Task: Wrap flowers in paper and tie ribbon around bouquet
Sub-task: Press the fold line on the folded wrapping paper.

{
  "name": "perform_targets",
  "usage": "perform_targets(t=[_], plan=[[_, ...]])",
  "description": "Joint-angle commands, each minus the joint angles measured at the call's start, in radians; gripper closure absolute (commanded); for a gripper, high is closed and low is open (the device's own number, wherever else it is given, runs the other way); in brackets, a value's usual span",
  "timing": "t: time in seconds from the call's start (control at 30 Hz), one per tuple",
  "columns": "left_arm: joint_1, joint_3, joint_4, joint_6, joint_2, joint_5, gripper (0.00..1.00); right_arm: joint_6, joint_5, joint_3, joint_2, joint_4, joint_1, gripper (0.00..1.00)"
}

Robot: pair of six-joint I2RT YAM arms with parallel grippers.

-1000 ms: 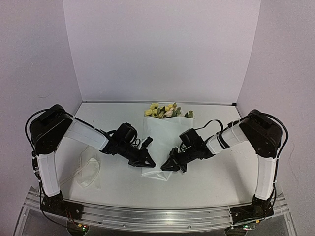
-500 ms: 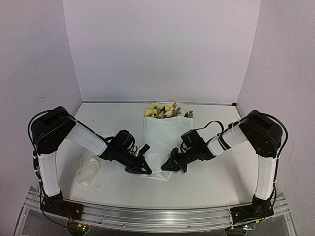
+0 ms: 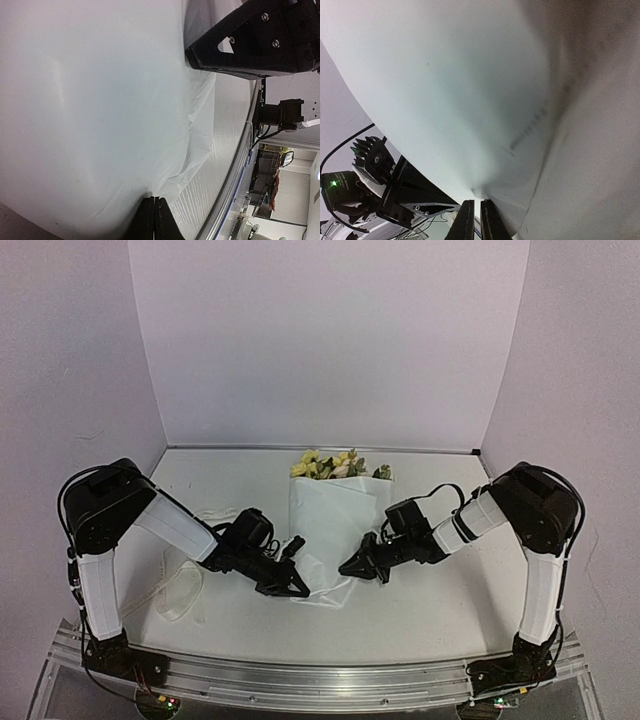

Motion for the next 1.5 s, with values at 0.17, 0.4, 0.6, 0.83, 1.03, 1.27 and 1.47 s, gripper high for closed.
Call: perform_targets(t=[0.17, 0.4, 0.6, 0.83, 1.03, 1.27, 1.47], plan=[[-0.028, -0.013, -0.085, -0.062, 0.009, -0.076, 0.98, -0.030, -0.022, -0.030, -0.073, -0.120, -0.011, 0.91], [-0.036, -0.007, -0.087, -0.086, 0.008, -0.106, 0.98, -0.086, -0.009, -0.008, -0.157, -0.198, 0.030, 0.91], [-0.039, 0.003, -0.094, -0.085, 0.007, -0.109, 0.98, -0.137, 0.007, 0.026, -0.164, -0.290, 0.089, 0.91], [-0.039, 0.002, -0.097, -0.081, 0.004, -0.110, 0.98, -0.143, 0.072, 0.002, -0.121, -0.283, 0.094, 0.92], [-0.039, 0.000, -0.098, -0.079, 0.007, -0.112, 0.98, -0.132, 0.183, -0.067, -0.171, -0.244, 0.085, 0.92], [-0.039, -0.006, -0.095, -0.077, -0.002, -0.115, 0.98, -0.114, 0.296, -0.144, -0.219, -0.246, 0.070, 0.92], [-0.040, 0.004, -0.092, -0.072, -0.028, -0.110, 0.97, -0.116, 0.285, -0.138, -0.219, -0.256, 0.069, 0.92]])
